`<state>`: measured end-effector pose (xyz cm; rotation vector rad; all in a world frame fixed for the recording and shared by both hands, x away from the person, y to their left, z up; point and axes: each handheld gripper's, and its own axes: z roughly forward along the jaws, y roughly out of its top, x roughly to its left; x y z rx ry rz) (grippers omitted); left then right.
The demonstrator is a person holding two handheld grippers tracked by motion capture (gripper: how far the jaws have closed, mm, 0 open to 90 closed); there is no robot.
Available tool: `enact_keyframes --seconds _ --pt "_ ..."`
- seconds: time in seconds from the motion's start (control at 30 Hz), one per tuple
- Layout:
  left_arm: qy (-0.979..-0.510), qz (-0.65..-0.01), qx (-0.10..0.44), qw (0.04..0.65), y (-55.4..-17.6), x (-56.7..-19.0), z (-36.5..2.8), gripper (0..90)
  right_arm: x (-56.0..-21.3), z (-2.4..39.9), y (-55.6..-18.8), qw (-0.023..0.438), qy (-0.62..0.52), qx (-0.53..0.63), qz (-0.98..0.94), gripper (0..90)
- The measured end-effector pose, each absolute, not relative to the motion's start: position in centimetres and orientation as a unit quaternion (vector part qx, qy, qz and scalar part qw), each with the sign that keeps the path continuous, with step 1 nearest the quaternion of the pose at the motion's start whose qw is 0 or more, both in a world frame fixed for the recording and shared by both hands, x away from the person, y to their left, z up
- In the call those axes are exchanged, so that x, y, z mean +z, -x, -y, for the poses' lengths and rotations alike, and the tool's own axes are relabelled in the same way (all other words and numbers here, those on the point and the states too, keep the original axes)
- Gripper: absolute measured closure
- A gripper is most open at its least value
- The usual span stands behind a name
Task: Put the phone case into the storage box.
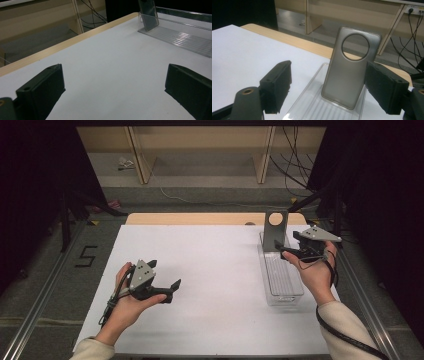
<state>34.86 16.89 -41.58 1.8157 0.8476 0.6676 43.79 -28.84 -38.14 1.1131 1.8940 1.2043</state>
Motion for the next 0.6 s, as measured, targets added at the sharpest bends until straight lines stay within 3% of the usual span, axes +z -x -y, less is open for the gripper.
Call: enact_keyframes --seconds 0.6 --pt "-0.749 -0.346 0.273 0.494 -34.7 -41.4 -16.8 1.8 -37.8 27.7 -41.9 0.302 -0.392 0.474 -0.729 22.7"
